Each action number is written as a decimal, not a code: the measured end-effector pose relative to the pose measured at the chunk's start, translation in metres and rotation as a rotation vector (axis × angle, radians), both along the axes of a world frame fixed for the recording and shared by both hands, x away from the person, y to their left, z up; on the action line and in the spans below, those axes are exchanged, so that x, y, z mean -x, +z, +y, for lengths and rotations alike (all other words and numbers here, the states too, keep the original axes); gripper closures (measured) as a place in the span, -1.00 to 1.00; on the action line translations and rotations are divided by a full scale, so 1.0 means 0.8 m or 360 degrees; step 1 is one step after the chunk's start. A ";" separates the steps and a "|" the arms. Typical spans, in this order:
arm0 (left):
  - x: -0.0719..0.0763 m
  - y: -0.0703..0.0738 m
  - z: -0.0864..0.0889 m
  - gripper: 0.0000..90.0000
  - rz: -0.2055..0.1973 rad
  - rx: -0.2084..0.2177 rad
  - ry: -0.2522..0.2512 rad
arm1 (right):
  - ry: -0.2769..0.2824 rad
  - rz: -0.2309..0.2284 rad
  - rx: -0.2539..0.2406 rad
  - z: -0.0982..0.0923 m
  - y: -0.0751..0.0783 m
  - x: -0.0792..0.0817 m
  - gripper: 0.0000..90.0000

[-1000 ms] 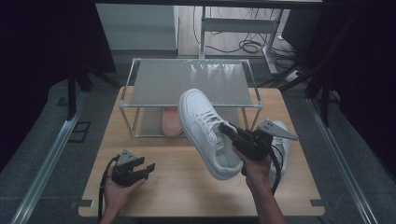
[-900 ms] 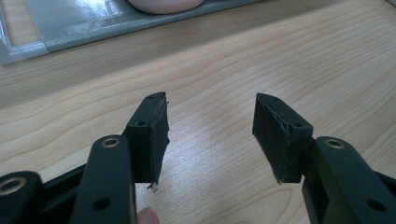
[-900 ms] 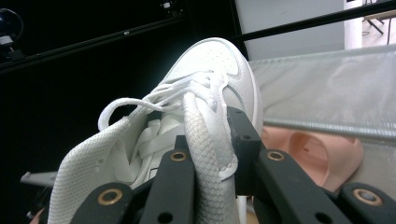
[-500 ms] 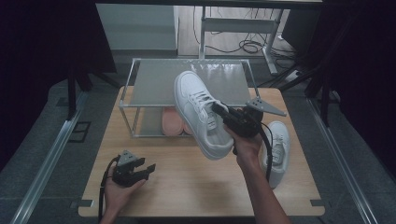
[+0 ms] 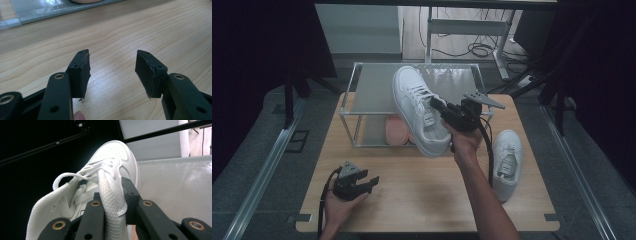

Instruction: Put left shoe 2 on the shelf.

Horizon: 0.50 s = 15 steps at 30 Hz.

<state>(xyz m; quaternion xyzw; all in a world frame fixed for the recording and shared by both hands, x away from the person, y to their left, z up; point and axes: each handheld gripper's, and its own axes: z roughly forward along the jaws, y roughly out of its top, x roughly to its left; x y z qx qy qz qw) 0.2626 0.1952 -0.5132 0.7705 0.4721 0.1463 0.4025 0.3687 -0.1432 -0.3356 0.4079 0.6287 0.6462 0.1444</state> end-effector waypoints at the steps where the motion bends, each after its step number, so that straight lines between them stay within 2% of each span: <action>1: 0.000 0.000 0.000 0.03 0.0000 -0.0001 0.0001 | -0.0004 0.0001 0.0002 0.002 0.001 -0.002 0.81; 7: 0.000 -0.001 -0.001 0.02 0.0003 -0.0006 -0.0006 | -0.0042 0.0028 0.0008 0.008 0.005 -0.018 0.81; 15: 0.000 0.000 0.002 0.02 0.0000 0.0006 0.0002 | -0.0100 0.0081 -0.0012 0.015 0.001 -0.042 0.81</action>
